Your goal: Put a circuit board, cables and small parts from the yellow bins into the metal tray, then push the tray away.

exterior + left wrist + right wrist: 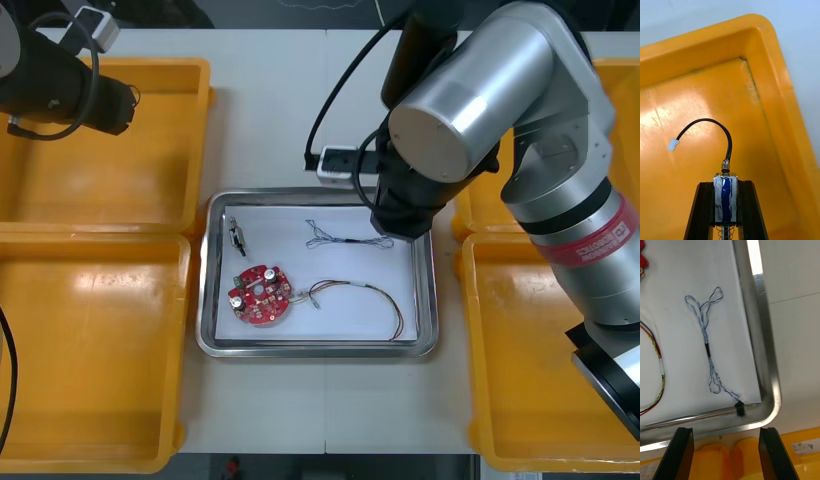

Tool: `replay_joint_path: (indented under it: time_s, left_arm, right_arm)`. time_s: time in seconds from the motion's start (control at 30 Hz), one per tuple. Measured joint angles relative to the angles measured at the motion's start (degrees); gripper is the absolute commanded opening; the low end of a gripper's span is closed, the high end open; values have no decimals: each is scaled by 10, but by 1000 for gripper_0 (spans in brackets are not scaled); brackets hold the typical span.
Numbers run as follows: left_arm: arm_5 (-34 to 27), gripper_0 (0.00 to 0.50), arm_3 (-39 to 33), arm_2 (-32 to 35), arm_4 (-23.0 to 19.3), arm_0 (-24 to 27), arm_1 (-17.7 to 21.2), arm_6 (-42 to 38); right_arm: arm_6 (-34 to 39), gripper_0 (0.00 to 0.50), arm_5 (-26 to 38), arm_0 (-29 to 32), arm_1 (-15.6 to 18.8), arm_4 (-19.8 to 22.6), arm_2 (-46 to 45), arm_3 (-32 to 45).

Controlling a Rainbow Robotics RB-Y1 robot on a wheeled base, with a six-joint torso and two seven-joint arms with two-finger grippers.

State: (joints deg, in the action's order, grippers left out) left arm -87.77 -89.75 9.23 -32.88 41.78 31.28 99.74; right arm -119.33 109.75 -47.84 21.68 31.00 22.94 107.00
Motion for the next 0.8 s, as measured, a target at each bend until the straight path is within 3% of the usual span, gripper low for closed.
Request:
replay_joint_path:
  time_s: [0.17, 0.43, 0.57, 0.8]
  left_arm:
    - [-62, 0, -111, -28, 4, -26, -5, -152]
    - [-170, 0, -258, -80, 21, -56, -41, -176]
    - [-193, 0, -300, -132, 40, -58, -57, -224]
    - [-200, 0, -318, -233, 90, -58, -83, -431]
  right_arm:
    - [76, 500, 1, 3, -1, -5, -62, 51]
    - [187, 500, 1, 76, 21, -12, -114, 176]
    - [274, 500, 1, 123, 51, -11, -142, 201]
    - [345, 500, 1, 167, 76, -2, -198, 203]
